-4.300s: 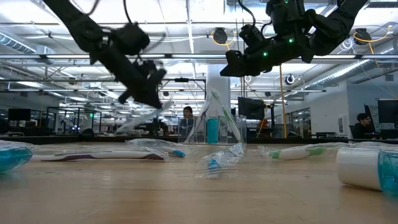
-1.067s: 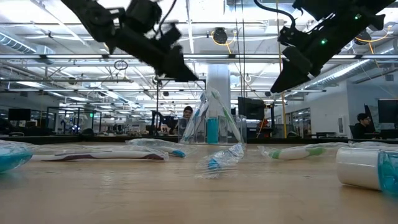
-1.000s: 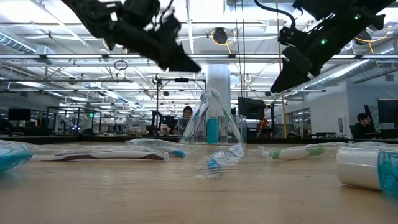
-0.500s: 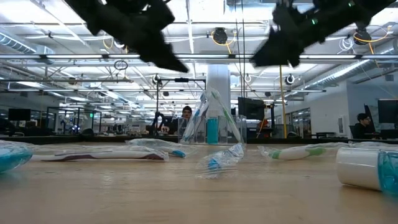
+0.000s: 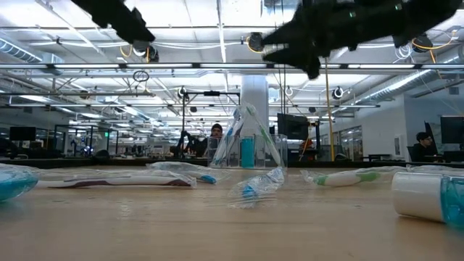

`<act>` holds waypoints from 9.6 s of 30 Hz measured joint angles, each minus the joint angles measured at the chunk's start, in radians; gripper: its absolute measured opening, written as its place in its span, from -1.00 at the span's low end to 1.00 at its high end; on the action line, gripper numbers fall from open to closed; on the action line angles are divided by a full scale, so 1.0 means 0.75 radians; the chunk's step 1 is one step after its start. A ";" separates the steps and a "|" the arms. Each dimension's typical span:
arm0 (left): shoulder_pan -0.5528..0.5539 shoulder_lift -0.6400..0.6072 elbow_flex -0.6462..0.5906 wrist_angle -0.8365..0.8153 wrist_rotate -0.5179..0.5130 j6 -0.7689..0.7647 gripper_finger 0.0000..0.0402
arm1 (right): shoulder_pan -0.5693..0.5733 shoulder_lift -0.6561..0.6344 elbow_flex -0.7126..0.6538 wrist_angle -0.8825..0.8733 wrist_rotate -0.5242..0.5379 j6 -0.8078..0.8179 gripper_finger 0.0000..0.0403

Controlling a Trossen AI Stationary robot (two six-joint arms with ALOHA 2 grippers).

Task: Pick & Place toothbrushing station
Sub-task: Put the right blue mouthwash into the transparent organizer, then put the blue toothbrush into the transparent organizer

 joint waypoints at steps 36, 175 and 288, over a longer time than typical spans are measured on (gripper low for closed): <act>-0.022 0.101 -0.001 0.161 -0.153 0.496 -0.17 | 0.497 0.560 0.873 -1.377 -0.306 1.431 -0.22; -0.022 0.102 -0.001 0.230 -0.150 0.173 -0.17 | -0.510 0.596 0.403 -0.031 0.250 -0.417 -0.53; -0.022 0.102 -0.001 0.248 -0.150 0.177 -0.17 | -0.124 -0.130 -0.138 -2.132 -0.103 1.281 -0.16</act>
